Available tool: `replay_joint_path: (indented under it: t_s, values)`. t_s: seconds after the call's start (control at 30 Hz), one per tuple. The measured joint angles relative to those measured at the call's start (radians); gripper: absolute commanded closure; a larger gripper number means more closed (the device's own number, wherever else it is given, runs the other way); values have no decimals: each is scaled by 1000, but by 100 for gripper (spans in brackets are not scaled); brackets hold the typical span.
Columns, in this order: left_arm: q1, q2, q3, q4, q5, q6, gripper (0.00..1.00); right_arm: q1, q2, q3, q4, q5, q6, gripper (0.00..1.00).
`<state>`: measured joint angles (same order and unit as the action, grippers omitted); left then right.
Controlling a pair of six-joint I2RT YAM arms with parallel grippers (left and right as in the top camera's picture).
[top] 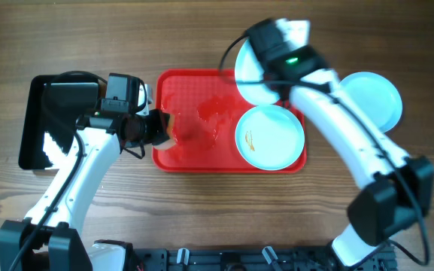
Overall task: Clean dirty plates on tray and stack at the side
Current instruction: 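Stack the plate onto the plate at the table's right side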
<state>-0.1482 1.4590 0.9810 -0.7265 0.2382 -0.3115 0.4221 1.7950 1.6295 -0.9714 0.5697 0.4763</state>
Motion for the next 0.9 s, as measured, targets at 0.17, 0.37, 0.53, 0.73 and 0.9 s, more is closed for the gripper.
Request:
replay_joint_path:
  t_s: [0.17,0.37,0.53,0.73,0.9]
  values:
    - [0,0,0,2,0,0,96,-230,-79,0,-10,-259,63,96]
    - [0,0,0,2,0,0,96,-488,-93,-28,-68,-363,181,96]
    - [0,0,0,2,0,0,96,-618,-93,-160,-31,-391,271,96]
    - [0,0,0,-4,0,0,96,-734,-93,-352,109,-400,350,96]
    - [0,0,0,-10,0,0,96,-822,-93,-406,159,-415,369,96]
